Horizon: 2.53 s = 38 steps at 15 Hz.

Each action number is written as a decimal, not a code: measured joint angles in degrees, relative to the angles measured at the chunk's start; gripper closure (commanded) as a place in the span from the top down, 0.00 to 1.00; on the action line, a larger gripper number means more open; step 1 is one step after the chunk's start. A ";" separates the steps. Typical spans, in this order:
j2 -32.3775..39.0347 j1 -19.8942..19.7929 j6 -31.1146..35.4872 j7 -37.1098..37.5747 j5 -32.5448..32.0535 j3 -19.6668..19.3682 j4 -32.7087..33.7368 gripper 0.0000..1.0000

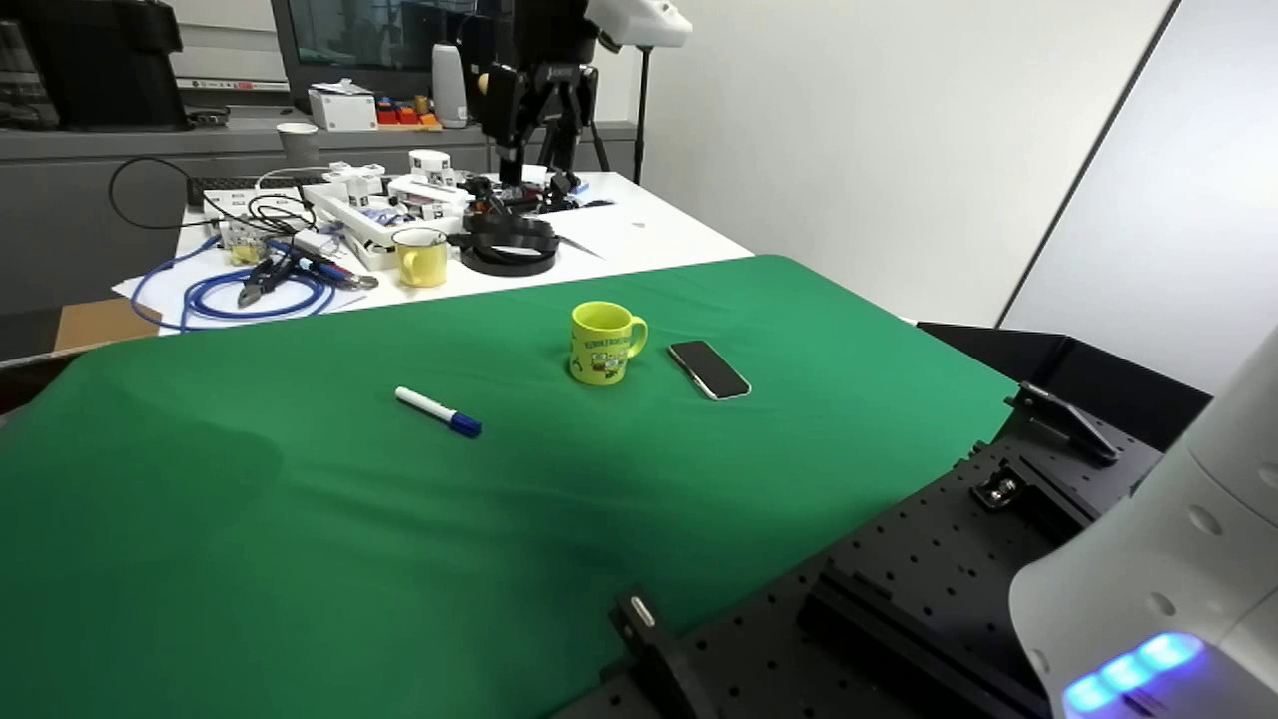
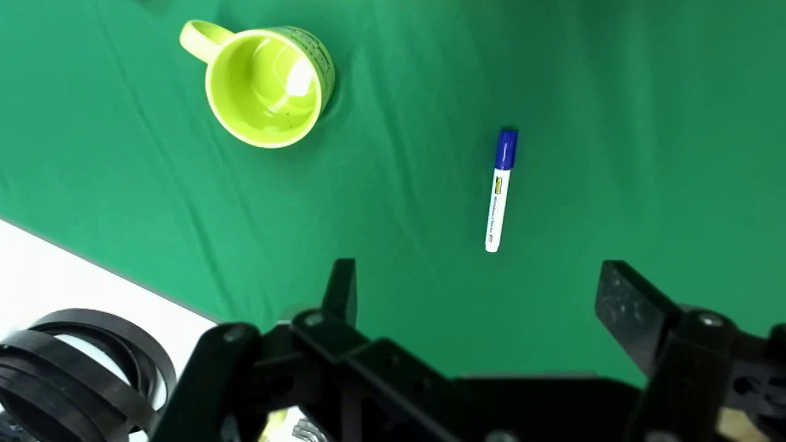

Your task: Put the marker in the mug

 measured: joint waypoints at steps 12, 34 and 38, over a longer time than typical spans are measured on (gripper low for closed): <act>19.74 4.15 14.65 9.63 -5.41 0.79 6.49 1.00; 34.87 7.41 25.62 12.30 -6.44 0.52 11.41 1.00; 37.34 7.25 26.90 12.31 -6.42 1.14 12.67 1.00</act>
